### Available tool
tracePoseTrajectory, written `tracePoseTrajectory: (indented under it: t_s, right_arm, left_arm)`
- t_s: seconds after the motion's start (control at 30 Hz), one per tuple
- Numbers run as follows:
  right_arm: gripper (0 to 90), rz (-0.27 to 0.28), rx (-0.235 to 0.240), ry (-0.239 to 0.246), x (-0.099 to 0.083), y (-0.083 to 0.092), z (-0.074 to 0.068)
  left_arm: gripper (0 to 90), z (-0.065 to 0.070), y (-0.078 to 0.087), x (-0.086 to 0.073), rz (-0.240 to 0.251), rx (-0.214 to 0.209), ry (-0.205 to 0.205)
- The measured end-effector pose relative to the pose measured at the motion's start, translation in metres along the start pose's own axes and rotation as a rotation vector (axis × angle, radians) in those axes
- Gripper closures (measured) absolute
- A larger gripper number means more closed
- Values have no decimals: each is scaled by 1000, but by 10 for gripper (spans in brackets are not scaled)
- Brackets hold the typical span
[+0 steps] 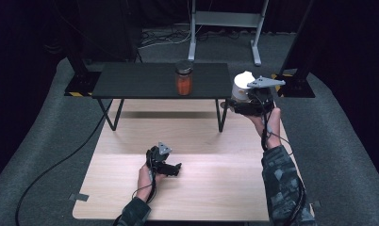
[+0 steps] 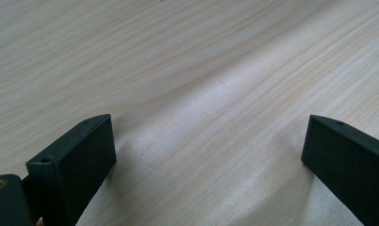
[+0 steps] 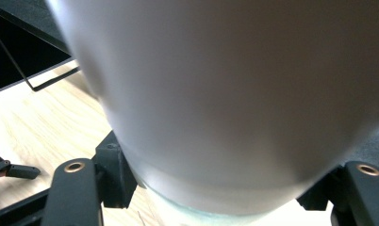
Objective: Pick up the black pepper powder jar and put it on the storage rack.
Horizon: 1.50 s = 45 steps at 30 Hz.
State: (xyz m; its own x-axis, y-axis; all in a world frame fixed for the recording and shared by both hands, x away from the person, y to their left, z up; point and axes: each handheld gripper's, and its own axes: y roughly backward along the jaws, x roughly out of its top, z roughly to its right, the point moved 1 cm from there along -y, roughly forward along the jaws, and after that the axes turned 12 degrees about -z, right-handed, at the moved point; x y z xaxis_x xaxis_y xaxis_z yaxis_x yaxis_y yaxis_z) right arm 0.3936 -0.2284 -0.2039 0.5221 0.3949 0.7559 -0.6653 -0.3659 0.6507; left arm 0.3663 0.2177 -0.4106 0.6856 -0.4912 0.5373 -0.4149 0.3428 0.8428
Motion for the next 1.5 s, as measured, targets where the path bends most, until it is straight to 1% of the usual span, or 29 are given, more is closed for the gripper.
tracePoseTrajectory:
  t_s: [0.3,0.53,0.67,0.77,1.13,1.37,1.5]
  right_arm:
    - [298,13,8,6,12,1,0]
    - [298,5,5,13,22,0,0]
    - [298,0,9,8,25,-2,1]
    - [298,-4,9,10,29,-5,2]
    - [298,-21,13,-9,40,-20,9]
    - [298,-22,22,-25,41,-30,12]
    - [297,-30,25,-26,44,-35,12]
  left_arm:
    - [30,0,0,0,0,0,0]
    - [30,0,0,0,0,0,0]
    - [30,0,0,0,0,0,0]
    - [30,0,0,0,0,0,0]
    - [30,0,0,1,-4,1,-5]
    - [30,0,0,1,-4,1,-5]
    - [30,0,0,1,-4,1,-4]
